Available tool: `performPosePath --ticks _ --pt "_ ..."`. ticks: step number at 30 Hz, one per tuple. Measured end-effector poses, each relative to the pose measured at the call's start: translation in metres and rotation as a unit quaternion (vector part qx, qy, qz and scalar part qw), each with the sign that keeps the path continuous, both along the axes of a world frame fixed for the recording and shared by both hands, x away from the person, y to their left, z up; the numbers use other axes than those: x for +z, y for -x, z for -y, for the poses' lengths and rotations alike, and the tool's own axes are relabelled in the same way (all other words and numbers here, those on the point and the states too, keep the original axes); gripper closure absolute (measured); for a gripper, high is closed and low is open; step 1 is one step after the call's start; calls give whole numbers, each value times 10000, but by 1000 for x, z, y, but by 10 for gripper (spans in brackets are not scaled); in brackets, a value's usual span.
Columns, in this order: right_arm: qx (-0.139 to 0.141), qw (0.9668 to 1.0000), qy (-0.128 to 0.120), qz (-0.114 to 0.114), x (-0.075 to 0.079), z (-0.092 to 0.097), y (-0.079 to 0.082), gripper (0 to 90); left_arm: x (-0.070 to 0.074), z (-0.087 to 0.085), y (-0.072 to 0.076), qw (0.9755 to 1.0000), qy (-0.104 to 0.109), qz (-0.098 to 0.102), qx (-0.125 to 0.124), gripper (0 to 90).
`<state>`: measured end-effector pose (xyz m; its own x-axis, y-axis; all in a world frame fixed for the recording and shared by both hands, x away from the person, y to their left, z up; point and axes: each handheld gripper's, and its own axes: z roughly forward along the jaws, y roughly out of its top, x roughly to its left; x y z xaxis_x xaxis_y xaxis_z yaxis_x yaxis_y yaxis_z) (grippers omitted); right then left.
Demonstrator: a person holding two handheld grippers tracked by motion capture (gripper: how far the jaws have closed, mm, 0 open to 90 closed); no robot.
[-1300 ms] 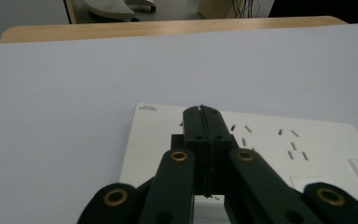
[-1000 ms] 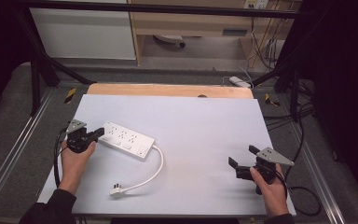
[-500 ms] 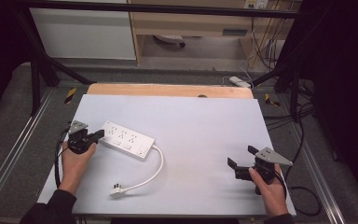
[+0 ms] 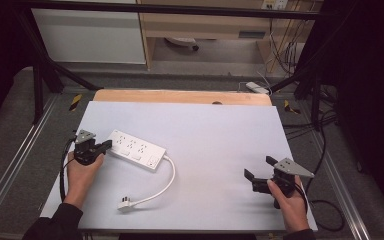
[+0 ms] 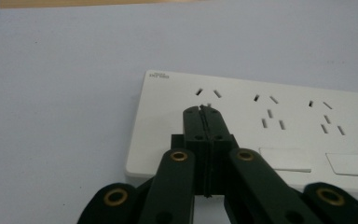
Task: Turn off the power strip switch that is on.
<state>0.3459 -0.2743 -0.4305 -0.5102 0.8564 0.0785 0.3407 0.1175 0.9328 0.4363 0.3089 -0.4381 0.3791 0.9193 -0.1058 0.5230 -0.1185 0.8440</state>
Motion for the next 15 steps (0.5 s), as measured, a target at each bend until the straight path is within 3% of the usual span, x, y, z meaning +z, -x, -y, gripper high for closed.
performPosePath --ticks 5,15 --pt "6 10000 -1 -5 0 0 0 16 -2 -1 -1 9999 -121 -9 10 900" --pt "12 10000 -8 -10 0 0 0 16 -3 0 -1 9999 -138 -30 -6 900"
